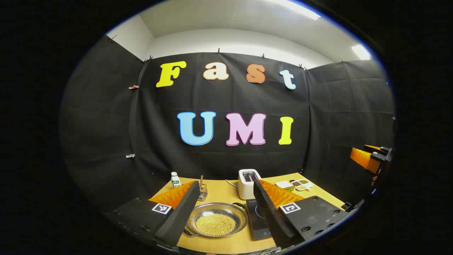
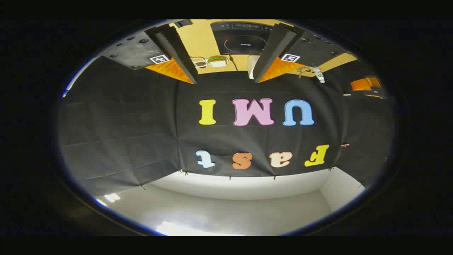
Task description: First push the handle of the pot to place it horizontally, then grasp the pot with both hands and set it on the induction cooktop.
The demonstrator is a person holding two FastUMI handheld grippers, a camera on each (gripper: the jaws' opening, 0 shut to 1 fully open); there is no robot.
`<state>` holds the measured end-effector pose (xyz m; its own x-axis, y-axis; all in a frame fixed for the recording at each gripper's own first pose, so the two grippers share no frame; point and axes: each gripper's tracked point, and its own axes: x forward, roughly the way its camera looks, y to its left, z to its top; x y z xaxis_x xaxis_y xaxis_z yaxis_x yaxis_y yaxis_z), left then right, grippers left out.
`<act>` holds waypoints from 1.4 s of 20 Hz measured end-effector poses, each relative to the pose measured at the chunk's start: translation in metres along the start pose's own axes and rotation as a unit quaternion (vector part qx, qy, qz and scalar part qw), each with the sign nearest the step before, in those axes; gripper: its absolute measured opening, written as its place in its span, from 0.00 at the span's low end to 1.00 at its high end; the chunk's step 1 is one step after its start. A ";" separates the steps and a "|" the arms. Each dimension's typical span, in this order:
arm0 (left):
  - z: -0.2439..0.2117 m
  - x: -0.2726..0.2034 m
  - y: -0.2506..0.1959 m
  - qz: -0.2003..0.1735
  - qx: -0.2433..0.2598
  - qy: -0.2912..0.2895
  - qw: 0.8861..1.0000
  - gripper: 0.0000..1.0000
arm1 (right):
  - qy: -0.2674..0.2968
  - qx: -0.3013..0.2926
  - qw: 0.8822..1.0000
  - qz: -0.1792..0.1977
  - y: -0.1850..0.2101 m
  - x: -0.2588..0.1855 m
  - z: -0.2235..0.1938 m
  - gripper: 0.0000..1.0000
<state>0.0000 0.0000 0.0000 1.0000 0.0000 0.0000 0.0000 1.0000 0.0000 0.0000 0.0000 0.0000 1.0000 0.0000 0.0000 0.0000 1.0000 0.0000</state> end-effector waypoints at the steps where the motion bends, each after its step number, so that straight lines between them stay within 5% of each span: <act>1: -0.001 0.002 -0.001 0.000 -0.004 0.002 1.000 0.95 | 0.008 0.004 1.000 -0.005 -0.003 0.001 -0.004 0.98; 6: -0.013 0.003 -0.004 -0.003 -0.019 0.009 1.000 0.95 | 0.025 -0.022 0.999 -0.021 -0.015 0.004 -0.018 0.97; 21: -0.048 -0.008 0.022 0.025 -0.031 0.041 0.998 0.95 | 0.049 -0.043 0.998 0.024 0.020 -0.001 -0.038 0.98; 28: -0.058 -0.008 0.023 0.007 -0.027 0.056 0.998 0.95 | 0.054 -0.044 0.997 0.030 0.028 -0.003 -0.043 0.98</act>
<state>-0.0077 0.0226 -0.0582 0.9936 0.0105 -0.1124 -0.0165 0.9985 -0.0522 -0.0030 0.0277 -0.0427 0.9925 0.0544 -0.1099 -0.0639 0.9944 -0.0844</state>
